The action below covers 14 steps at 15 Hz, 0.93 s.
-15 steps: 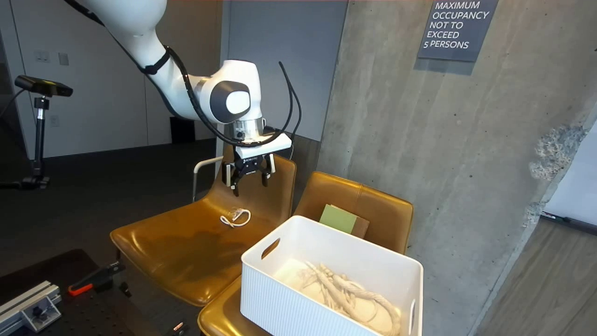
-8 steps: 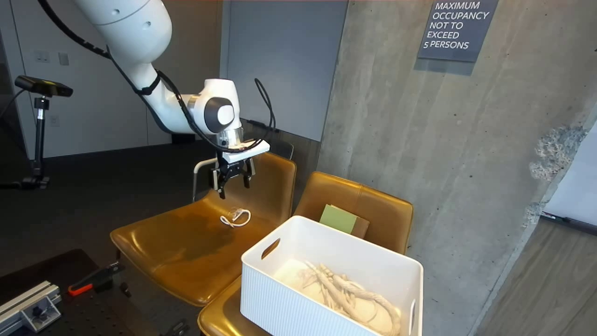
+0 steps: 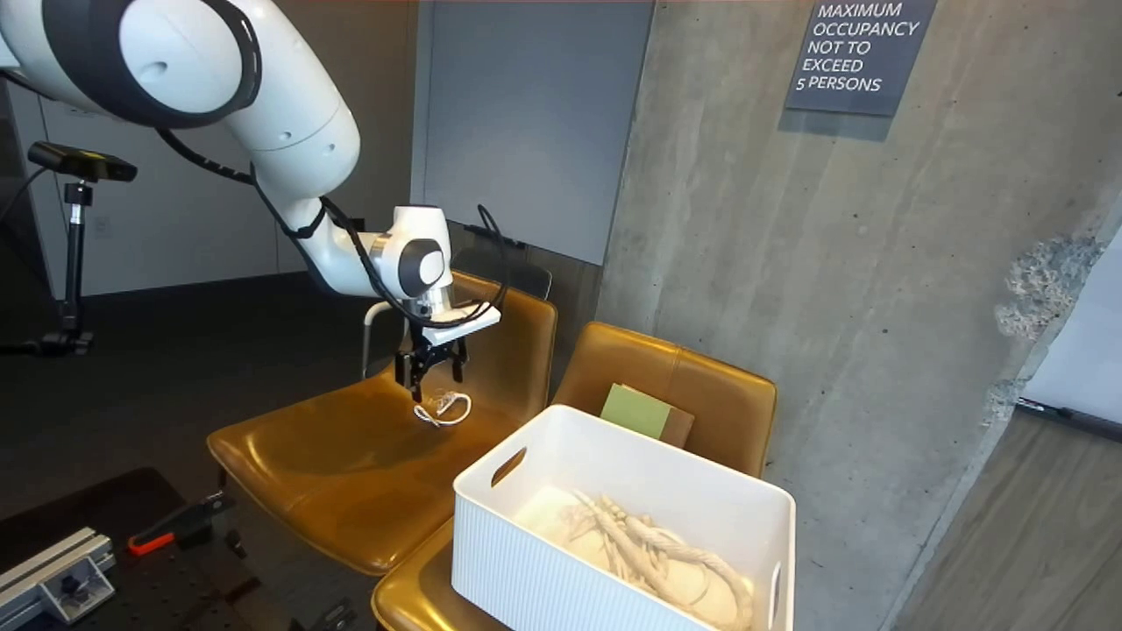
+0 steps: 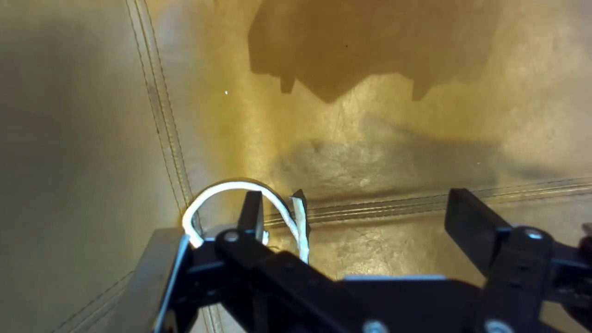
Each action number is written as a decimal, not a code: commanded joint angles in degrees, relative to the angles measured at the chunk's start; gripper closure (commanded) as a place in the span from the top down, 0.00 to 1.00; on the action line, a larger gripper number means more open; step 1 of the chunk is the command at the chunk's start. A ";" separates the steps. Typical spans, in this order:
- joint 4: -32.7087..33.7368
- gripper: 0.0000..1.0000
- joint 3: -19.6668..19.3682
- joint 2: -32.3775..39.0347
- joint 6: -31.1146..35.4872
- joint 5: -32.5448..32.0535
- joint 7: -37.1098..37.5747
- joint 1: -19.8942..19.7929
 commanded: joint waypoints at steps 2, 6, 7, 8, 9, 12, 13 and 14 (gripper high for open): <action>8.80 1.00 0.43 7.97 -1.48 -1.72 1.69 2.67; 15.03 1.00 0.59 12.48 -3.24 -1.59 1.62 4.83; 16.54 1.00 0.60 13.50 -3.77 -1.52 1.41 5.18; 18.61 1.00 0.58 14.82 -4.68 -1.45 1.25 5.60; 20.35 1.00 0.52 15.85 -5.48 -1.43 1.18 5.95; 26.77 1.00 0.13 19.92 -8.87 -1.29 0.88 6.64; 29.14 1.00 -0.07 21.66 -10.12 -1.23 0.87 6.78; 30.90 1.00 -0.21 22.98 -10.95 -1.22 0.81 6.85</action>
